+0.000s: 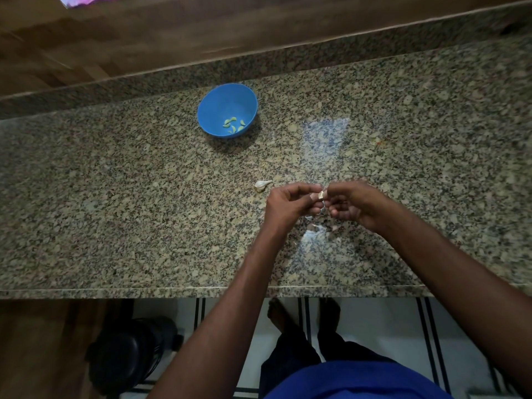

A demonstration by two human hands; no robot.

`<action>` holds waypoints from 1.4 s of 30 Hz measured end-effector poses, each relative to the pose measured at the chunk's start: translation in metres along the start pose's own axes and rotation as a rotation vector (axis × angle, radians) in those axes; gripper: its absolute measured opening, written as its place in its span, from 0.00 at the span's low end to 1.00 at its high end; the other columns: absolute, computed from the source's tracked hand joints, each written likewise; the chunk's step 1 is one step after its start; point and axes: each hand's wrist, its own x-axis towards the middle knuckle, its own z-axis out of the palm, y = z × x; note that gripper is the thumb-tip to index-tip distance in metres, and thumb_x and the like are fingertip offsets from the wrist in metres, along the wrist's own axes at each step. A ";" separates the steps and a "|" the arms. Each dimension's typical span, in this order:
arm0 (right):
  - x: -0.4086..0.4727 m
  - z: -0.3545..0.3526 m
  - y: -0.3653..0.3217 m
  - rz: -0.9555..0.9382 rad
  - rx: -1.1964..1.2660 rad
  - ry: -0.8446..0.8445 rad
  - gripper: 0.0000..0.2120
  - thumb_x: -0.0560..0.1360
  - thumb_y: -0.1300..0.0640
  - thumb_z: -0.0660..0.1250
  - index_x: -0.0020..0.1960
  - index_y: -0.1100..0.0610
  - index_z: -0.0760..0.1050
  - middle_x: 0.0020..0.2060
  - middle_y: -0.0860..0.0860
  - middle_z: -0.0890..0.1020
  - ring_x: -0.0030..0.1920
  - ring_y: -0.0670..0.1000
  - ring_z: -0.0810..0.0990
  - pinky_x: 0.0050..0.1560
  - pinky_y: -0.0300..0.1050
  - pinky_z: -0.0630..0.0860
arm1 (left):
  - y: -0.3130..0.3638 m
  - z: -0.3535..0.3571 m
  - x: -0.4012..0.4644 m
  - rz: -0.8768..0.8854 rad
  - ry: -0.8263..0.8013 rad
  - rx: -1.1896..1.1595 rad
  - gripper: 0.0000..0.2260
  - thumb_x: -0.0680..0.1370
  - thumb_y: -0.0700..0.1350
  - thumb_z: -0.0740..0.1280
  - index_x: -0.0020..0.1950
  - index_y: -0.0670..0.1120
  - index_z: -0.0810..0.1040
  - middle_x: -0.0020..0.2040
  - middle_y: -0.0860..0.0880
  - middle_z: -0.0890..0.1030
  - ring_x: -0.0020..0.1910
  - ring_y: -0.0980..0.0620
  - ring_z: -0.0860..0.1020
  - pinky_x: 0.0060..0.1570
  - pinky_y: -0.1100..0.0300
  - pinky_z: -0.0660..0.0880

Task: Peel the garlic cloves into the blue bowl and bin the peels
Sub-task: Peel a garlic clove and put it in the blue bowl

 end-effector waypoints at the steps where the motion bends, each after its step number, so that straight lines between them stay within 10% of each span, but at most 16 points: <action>1: 0.000 0.000 0.000 0.007 0.011 -0.002 0.02 0.77 0.65 0.66 0.47 0.64 0.78 0.35 0.54 0.81 0.30 0.48 0.78 0.31 0.39 0.77 | -0.001 0.001 0.000 0.003 0.001 -0.006 0.08 0.79 0.34 0.70 0.58 0.35 0.83 0.48 0.37 0.86 0.43 0.46 0.85 0.48 0.55 0.84; 32: 0.005 0.003 0.014 -0.134 -0.169 -0.013 0.02 0.76 0.64 0.69 0.47 0.63 0.79 0.37 0.57 0.80 0.31 0.50 0.77 0.29 0.42 0.77 | 0.000 0.001 0.006 -0.132 -0.034 -0.003 0.07 0.79 0.33 0.66 0.48 0.41 0.82 0.41 0.42 0.81 0.34 0.51 0.79 0.37 0.61 0.78; 42: 0.004 0.006 0.014 -0.144 -0.143 0.061 0.03 0.77 0.66 0.66 0.48 0.65 0.79 0.39 0.61 0.79 0.31 0.51 0.77 0.29 0.43 0.78 | 0.002 -0.005 0.003 -0.050 -0.001 -0.057 0.08 0.77 0.29 0.67 0.50 0.37 0.85 0.43 0.41 0.85 0.39 0.48 0.83 0.50 0.55 0.84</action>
